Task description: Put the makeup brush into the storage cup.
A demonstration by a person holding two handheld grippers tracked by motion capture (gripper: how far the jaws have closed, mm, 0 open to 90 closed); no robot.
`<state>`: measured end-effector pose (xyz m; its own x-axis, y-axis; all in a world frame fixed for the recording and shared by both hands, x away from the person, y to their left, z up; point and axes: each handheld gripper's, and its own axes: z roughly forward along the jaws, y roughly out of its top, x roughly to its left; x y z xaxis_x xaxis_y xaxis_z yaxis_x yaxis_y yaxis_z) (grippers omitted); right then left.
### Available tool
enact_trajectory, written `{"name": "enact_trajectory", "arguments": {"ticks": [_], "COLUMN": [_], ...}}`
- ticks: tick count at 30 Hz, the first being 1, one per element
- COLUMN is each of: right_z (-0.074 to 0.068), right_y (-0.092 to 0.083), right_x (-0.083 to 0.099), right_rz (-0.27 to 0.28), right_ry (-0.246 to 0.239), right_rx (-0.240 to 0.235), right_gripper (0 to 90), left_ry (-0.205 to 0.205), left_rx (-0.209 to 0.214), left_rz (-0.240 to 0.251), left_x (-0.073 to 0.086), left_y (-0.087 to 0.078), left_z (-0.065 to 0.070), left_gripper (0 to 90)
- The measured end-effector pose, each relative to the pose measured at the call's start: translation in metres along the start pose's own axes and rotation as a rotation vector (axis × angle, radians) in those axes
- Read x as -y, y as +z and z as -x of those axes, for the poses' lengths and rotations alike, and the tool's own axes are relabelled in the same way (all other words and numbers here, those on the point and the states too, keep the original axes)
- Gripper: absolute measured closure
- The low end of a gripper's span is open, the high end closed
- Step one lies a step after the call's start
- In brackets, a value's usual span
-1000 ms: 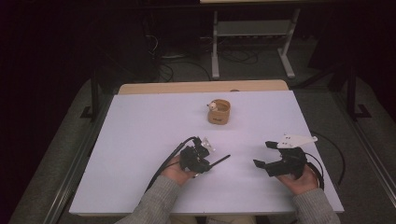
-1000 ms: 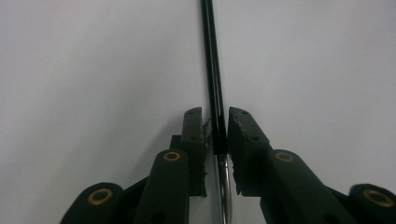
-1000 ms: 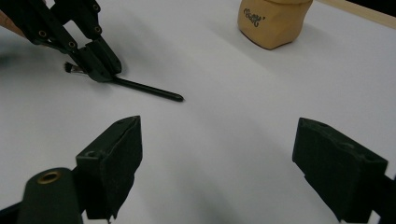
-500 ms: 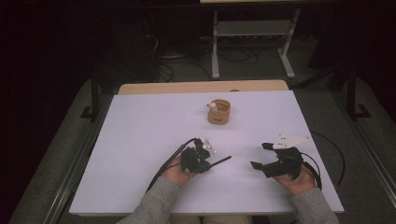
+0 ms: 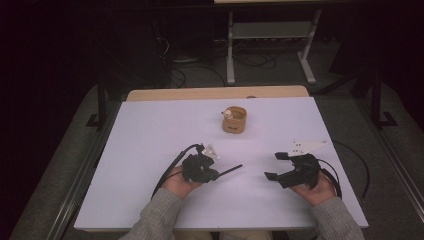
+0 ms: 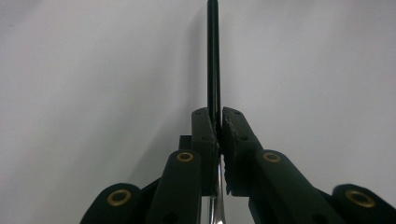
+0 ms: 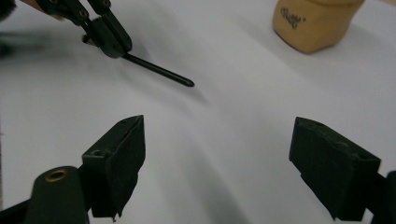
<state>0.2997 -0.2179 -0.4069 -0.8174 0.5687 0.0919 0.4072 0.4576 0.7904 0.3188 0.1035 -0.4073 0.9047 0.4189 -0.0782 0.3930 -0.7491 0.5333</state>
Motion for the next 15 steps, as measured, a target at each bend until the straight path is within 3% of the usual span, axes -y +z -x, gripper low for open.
{"name": "enact_trajectory", "arguments": {"ticks": [2, 5, 15], "right_z": [-0.002, -0.005, -0.025], "right_y": [-0.001, -0.002, 0.0], "right_x": [-0.01, -0.024, -0.085], "right_rz": [-0.004, -0.01, -0.046], "right_ry": [-0.015, -0.05, -0.22], "right_rx": [-0.013, -0.023, -0.096], "right_gripper": [17.2, 17.2, 19.5], "left_ry": [0.012, -0.013, 0.001], "left_rx": [-0.003, 0.005, 0.013], "left_rz": [-0.004, 0.032, 0.08], "left_x": [0.001, 0.003, 0.005], "left_y": [-0.006, -0.013, -0.04], "left_z": [-0.002, -0.004, -0.007], "left_gripper": [84.3, 84.4, 84.3]}}
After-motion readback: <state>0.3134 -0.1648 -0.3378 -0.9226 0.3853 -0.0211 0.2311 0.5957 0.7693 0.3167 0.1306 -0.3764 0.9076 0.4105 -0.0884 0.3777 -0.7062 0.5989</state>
